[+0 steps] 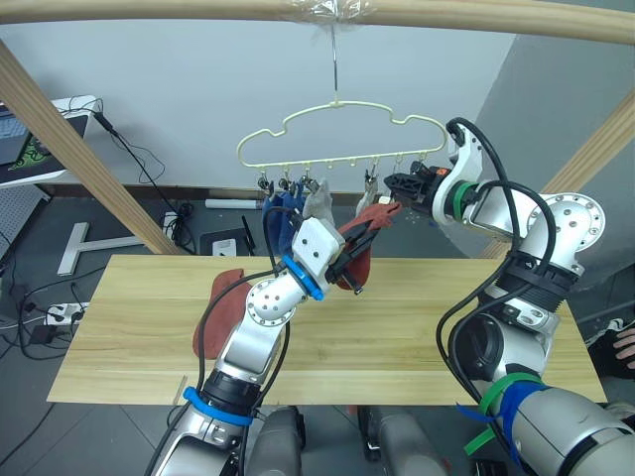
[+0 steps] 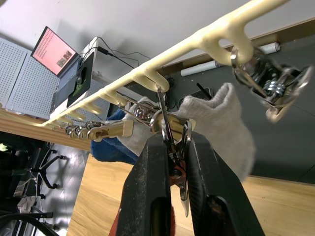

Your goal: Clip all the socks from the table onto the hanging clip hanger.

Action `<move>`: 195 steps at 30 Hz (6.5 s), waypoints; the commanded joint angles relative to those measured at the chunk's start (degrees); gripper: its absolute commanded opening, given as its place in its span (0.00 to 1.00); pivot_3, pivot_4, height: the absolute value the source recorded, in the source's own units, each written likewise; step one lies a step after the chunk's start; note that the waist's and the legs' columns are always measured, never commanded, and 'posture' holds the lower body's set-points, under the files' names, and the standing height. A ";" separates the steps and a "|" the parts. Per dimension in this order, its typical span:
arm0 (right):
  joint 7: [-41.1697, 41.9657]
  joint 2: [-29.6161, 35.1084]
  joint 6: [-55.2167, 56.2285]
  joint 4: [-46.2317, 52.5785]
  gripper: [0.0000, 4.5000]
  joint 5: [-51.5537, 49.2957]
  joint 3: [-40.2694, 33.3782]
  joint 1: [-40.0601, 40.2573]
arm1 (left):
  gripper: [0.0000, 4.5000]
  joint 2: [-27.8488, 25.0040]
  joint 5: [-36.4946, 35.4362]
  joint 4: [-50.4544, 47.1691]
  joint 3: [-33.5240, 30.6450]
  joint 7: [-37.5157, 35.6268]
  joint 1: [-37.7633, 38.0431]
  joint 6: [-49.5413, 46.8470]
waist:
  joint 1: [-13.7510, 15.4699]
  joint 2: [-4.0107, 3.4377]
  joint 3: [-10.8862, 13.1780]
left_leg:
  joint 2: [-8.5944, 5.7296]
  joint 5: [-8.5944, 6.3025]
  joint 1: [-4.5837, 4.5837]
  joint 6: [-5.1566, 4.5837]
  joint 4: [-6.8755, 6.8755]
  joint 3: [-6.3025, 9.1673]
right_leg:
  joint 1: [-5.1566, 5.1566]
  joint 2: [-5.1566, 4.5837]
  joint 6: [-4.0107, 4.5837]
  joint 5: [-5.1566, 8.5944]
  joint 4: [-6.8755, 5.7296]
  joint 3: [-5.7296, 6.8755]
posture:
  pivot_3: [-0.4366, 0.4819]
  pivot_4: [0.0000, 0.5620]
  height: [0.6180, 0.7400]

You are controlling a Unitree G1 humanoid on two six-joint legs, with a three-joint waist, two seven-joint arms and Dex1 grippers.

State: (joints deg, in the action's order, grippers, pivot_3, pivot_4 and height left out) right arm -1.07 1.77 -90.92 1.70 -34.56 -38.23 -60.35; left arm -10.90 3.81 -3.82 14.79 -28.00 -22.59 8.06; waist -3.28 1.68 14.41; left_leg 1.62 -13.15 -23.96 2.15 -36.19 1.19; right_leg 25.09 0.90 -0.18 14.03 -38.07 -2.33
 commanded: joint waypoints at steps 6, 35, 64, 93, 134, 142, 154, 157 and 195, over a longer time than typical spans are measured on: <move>0.12 -0.60 -1.58 0.89 0.02 -0.76 -1.08 -2.46 | 0.01 0.10 1.66 0.23 -0.44 2.44 -1.23 2.63 | 0.00 0.00 0.00 | 0.00 0.00 -0.01 0.00 0.00 0.01 | 0.01 0.00 0.00 0.00 -0.01 0.01 | 0.40 0.43 1.00; 1.51 0.21 -1.58 0.05 0.97 -3.70 -3.84 -4.18 | 0.00 0.40 2.66 2.46 -0.08 3.55 -4.05 3.92 | 0.01 0.00 0.00 | 0.00 0.00 -0.02 0.00 -0.01 -0.02 | 0.03 0.00 0.04 -0.03 -0.05 0.00 | 0.39 0.42 1.00; 13.71 20.13 44.46 28.47 1.00 9.96 33.24 36.77 | 0.97 0.24 -18.74 -2.69 -8.81 -5.40 -2.86 -23.52 | -1.69 0.01 0.00 | -0.07 0.02 0.09 0.02 -0.80 -0.10 | -0.03 0.34 -0.30 0.13 -0.65 -0.14 | 0.39 0.42 1.00; 6.02 7.46 68.00 8.00 0.32 26.62 38.10 31.14 | 0.98 -11.14 -22.69 -17.05 -15.76 -6.01 -0.44 -31.29 | 0.41 0.03 0.01 | 0.01 0.06 0.09 0.09 -0.81 -0.06 | 0.08 0.08 -0.28 0.13 -0.85 -0.15 | 0.49 0.39 1.00; 5.53 6.03 77.25 -12.22 0.32 29.68 35.60 17.51 | 0.98 -10.96 -25.34 -20.41 -15.53 -4.61 -4.61 -34.92 | 1.44 0.03 0.01 | 0.01 0.06 0.08 0.09 -0.81 -0.05 | 0.08 0.04 -0.05 -0.01 -0.89 -0.12 | 0.52 0.41 1.00; 5.76 5.12 77.16 -12.79 0.32 29.67 35.49 16.50 | 0.98 -10.58 -26.59 -21.05 -15.43 -4.56 -5.75 -36.02 | 1.45 0.03 0.01 | 0.01 0.06 0.07 0.09 -0.80 -0.04 | 0.08 0.04 -0.05 -0.01 -0.88 -0.11 | 0.52 0.42 1.00; 5.96 4.68 77.21 -14.12 0.32 29.75 35.30 15.81 | 0.98 -10.84 -27.63 -21.68 -15.31 -4.02 -5.82 -36.67 | 1.46 0.03 0.01 | 0.01 0.06 0.08 0.09 -0.80 -0.02 | 0.08 0.04 -0.05 -0.01 -0.89 -0.09 | 0.52 0.42 1.00; 6.00 4.76 77.19 -14.29 0.32 29.84 35.36 15.74 | 0.98 -10.84 -27.78 -21.73 -15.27 -3.91 -5.91 -36.76 | 1.45 0.03 0.01 | 0.01 0.06 0.08 0.09 -0.80 -0.03 | 0.08 0.04 -0.05 0.00 -0.89 -0.10 | 0.52 0.43 1.00; 6.54 4.80 76.45 -12.13 0.48 29.87 35.66 17.39 | 0.98 -10.66 -28.20 -21.78 -14.36 -3.62 -5.94 -36.41 | 1.44 0.03 0.01 | 0.01 0.06 0.08 0.09 -0.80 -0.04 | 0.08 0.04 -0.08 0.01 -0.88 -0.11 | 0.51 0.41 1.00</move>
State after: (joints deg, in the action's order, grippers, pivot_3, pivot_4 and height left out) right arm 5.52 6.65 -15.04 -13.29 -4.55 -2.35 -42.38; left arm -21.61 -23.81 -22.63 0.43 -31.83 -27.87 -28.78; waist -1.83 1.70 14.42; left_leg 1.63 -13.09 -23.89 2.24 -36.99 1.15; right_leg 25.17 0.94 -0.25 14.03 -38.95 -2.43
